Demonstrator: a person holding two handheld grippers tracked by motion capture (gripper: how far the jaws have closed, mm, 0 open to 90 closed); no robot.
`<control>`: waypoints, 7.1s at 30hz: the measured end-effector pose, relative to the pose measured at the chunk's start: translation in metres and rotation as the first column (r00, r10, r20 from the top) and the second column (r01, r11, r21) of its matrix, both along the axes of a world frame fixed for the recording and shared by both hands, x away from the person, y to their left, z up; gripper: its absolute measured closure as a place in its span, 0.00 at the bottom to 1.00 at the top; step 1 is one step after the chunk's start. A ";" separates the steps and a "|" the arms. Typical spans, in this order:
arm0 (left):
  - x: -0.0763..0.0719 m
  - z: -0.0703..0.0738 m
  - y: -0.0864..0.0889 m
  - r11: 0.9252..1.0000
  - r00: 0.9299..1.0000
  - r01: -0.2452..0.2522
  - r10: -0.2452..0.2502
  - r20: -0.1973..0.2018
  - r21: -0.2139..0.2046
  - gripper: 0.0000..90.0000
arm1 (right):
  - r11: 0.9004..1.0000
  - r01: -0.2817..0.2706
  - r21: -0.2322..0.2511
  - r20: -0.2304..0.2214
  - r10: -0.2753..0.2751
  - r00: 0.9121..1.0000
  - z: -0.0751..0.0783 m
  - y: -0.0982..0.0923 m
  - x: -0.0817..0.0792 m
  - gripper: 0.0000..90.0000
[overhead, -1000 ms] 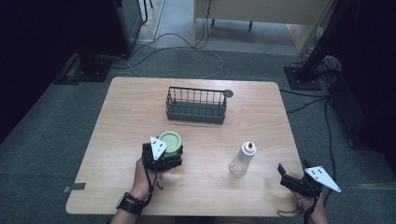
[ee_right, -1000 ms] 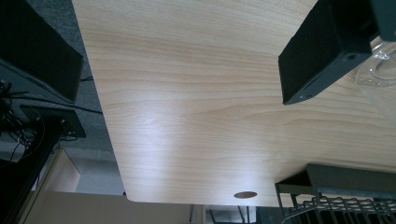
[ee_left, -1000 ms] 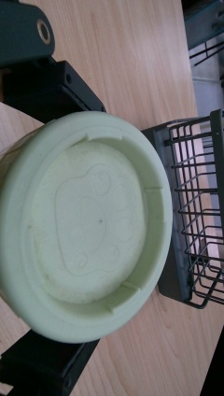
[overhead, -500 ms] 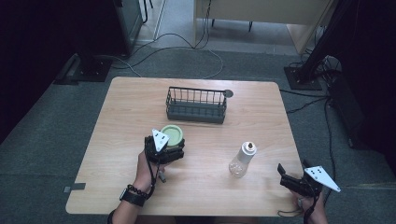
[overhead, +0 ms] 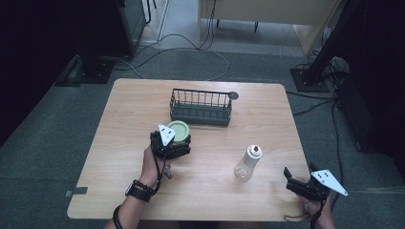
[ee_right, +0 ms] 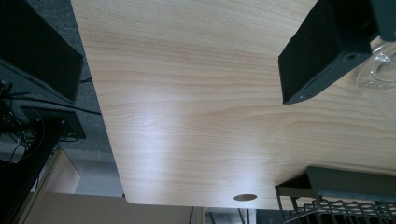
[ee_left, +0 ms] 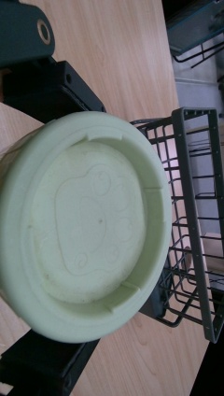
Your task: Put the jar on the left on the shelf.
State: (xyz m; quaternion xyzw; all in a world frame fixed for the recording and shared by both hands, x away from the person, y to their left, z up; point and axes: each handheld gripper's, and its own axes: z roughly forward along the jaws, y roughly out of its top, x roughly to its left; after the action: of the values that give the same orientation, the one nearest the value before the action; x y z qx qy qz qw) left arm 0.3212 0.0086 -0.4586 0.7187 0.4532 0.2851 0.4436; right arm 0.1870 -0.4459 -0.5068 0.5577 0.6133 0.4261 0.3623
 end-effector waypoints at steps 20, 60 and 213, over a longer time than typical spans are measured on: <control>0.029 0.025 -0.011 1.000 1.000 0.006 -0.006 0.020 0.011 0.12 | 1.000 -0.003 0.008 -0.004 0.003 1.000 0.000 0.000 0.000 0.00; 0.085 0.055 -0.013 0.999 0.998 -0.044 0.045 0.033 -0.005 0.12 | 1.000 -0.005 0.001 -0.004 0.005 1.000 0.000 0.000 0.000 0.00; 0.054 -0.031 0.036 0.986 0.997 -0.078 0.078 -0.003 -0.145 0.00 | 0.998 -0.012 -0.053 -0.015 0.012 1.000 -0.001 0.007 0.002 0.00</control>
State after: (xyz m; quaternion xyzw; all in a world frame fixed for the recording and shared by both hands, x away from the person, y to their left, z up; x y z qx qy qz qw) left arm 0.3755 0.0446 -0.4892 0.6659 0.5000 0.2693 0.4838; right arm 0.1889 -0.4393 -0.5079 0.5472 0.6304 0.4077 0.3701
